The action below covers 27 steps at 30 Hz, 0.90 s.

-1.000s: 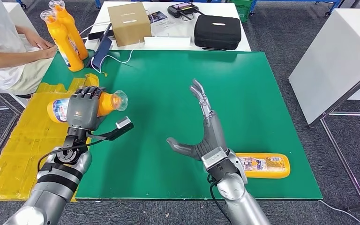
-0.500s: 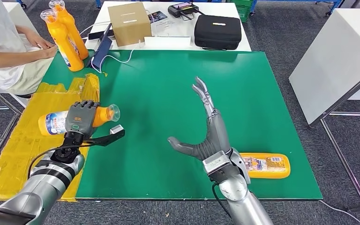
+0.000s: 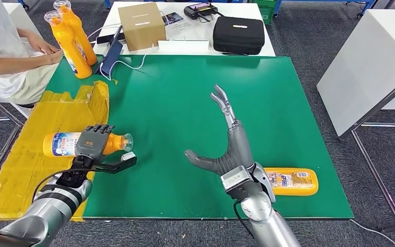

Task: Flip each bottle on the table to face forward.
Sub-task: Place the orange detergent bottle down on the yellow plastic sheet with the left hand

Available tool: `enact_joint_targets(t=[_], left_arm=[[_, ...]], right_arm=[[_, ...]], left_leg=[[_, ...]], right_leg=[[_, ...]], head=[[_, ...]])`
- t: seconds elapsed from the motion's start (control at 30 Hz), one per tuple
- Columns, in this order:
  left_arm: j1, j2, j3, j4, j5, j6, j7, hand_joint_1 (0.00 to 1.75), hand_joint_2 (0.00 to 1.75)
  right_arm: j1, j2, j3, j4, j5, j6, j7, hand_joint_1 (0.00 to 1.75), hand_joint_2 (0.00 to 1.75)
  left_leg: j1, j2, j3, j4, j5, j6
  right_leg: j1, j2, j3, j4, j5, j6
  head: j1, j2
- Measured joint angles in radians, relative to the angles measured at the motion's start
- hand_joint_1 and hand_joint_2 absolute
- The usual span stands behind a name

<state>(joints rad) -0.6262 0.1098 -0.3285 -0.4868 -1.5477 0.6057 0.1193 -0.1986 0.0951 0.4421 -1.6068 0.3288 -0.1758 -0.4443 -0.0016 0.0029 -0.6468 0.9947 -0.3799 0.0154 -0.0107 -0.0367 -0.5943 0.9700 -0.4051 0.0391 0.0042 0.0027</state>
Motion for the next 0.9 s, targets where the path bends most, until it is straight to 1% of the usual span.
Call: enact_joint_targets(t=[0.5,0.63,0.7,0.73,0.77,0.8,0.83,0.87,0.9], left_arm=[[-0.001,-0.005,0.006,0.018,0.007,-0.004,-0.005,0.0,1.75],[-0.004,-0.01,0.025,0.026,0.045,-0.031,-0.035,0.0,1.75],[-0.004,-0.016,0.043,0.028,0.085,-0.029,-0.07,0.0,1.75],[-0.002,-0.02,0.057,0.027,0.125,-0.021,-0.108,0.0,1.75],[0.005,-0.025,0.076,0.019,0.195,-0.016,-0.177,0.0,1.75],[0.02,-0.033,0.102,-0.001,0.301,-0.021,-0.27,0.0,1.75],[0.044,-0.042,0.134,-0.035,0.431,-0.044,-0.383,0.0,1.75],[0.078,-0.053,0.17,-0.093,0.58,-0.083,-0.49,0.0,1.75],[0.118,-0.064,0.203,-0.165,0.716,-0.129,-0.569,0.0,1.75]], right_arm=[[-0.004,-0.005,0.008,0.0,0.01,-0.002,0.004,0.0,1.75],[-0.008,-0.009,0.013,0.0,0.022,-0.004,0.007,0.0,1.75],[-0.008,-0.011,0.016,0.001,0.04,-0.008,0.015,0.0,1.75],[-0.008,-0.013,0.017,0.001,0.06,-0.014,0.024,0.0,1.75],[-0.008,-0.018,0.019,0.001,0.097,-0.024,0.039,0.0,1.75],[-0.008,-0.025,0.021,0.002,0.146,-0.036,0.058,0.0,1.75],[-0.008,-0.036,0.024,0.004,0.208,-0.048,0.08,0.0,1.75],[-0.008,-0.052,0.027,0.007,0.273,-0.057,0.102,0.0,1.75],[-0.007,-0.069,0.03,0.011,0.326,-0.061,0.118,0.0,1.75]], left_leg=[[0.0,-0.001,0.0,0.0,0.0,0.0],[0.0,-0.001,0.001,0.0,0.0,0.0],[0.0,-0.001,0.001,0.0,0.0,0.0],[0.0,0.0,0.001,0.0,0.0,0.0],[0.0,0.0,0.001,0.0,0.0,0.0],[0.0,0.0,0.001,0.0,0.0,0.0],[0.0,0.0,0.001,0.0,0.0,0.0],[0.0,0.0,0.001,0.0,0.0,0.0],[-0.001,0.0,0.001,0.0,0.0,0.0]], right_leg=[[0.0,0.0,0.001,0.0,0.0,0.0],[0.0,0.0,0.002,0.0,0.0,0.0],[0.0,0.0,0.002,0.0,0.0,0.0],[0.0,0.0,0.002,0.0,0.0,0.0],[0.0,0.0,0.002,0.0,0.0,0.0],[0.0,0.0,0.002,0.0,0.0,0.0],[0.0,0.0,0.002,0.0,0.0,0.0],[0.0,0.0,0.002,0.0,0.0,0.0],[-0.001,0.0,0.002,0.0,0.0,0.0]], head=[[0.0,0.0],[0.0,0.0],[0.0,0.0],[0.0,0.0],[0.0,0.0],[-0.001,0.0],[0.0,0.0],[0.0,0.0],[0.0,0.0]])
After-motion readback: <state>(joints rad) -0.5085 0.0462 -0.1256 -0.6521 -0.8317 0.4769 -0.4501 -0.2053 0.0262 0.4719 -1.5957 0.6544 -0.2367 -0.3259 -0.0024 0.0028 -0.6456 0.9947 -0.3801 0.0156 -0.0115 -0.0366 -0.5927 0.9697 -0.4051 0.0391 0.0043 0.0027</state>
